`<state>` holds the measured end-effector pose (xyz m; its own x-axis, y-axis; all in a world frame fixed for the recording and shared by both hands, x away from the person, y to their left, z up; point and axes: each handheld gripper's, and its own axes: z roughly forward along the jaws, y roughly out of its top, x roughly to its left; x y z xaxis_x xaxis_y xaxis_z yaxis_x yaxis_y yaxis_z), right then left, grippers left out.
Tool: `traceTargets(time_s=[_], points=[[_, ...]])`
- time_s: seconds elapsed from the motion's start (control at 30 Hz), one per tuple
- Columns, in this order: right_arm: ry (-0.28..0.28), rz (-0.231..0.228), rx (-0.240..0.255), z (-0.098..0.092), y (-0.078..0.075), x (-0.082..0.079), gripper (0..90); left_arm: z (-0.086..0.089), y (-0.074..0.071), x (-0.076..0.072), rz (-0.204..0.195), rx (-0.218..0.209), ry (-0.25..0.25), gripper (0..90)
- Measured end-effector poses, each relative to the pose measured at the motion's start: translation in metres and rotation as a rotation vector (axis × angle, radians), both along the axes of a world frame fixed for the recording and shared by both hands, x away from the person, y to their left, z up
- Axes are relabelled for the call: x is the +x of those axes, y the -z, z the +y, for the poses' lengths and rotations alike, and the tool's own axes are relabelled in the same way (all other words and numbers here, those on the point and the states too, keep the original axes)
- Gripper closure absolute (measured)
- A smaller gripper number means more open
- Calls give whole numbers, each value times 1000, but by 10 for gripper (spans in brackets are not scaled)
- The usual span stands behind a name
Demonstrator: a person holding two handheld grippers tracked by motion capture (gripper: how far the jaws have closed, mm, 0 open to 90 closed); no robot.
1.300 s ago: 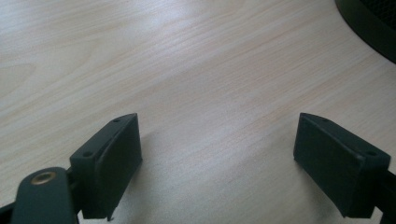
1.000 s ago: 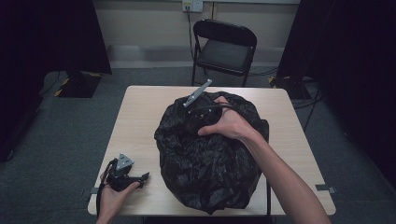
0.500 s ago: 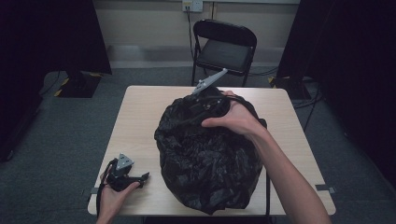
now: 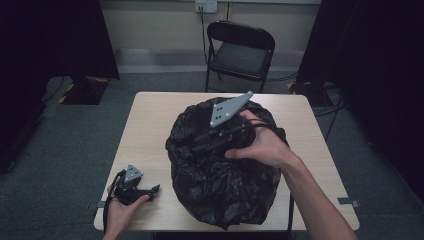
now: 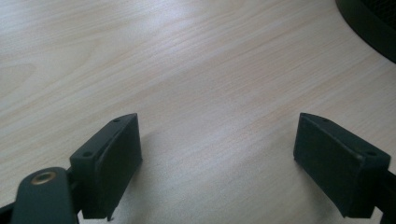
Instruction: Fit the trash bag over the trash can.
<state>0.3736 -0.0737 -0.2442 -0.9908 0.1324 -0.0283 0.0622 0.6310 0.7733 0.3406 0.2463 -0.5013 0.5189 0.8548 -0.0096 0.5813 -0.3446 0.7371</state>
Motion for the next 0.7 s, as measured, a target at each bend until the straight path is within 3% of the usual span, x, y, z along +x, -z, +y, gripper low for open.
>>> traceTargets(time_s=[0.13, 0.33, 0.47, 0.53, 0.7], points=[[-26, 22, -85, 10, 17, -1, 678, 0, 0, 0, 0, 0, 0, 147], [-83, 68, -235, 25, 36, 4, 563, 0, 0, 0, 0, 0, 0, 147], [-43, 119, -340, 37, 49, 7, 453, 0, 0, 0, 0, 0, 0, 147], [-59, 154, -372, 39, 54, 9, 430, 0, 0, 0, 0, 0, 0, 147], [-61, 137, -388, 40, 57, 8, 366, 0, 0, 0, 0, 0, 0, 147]])
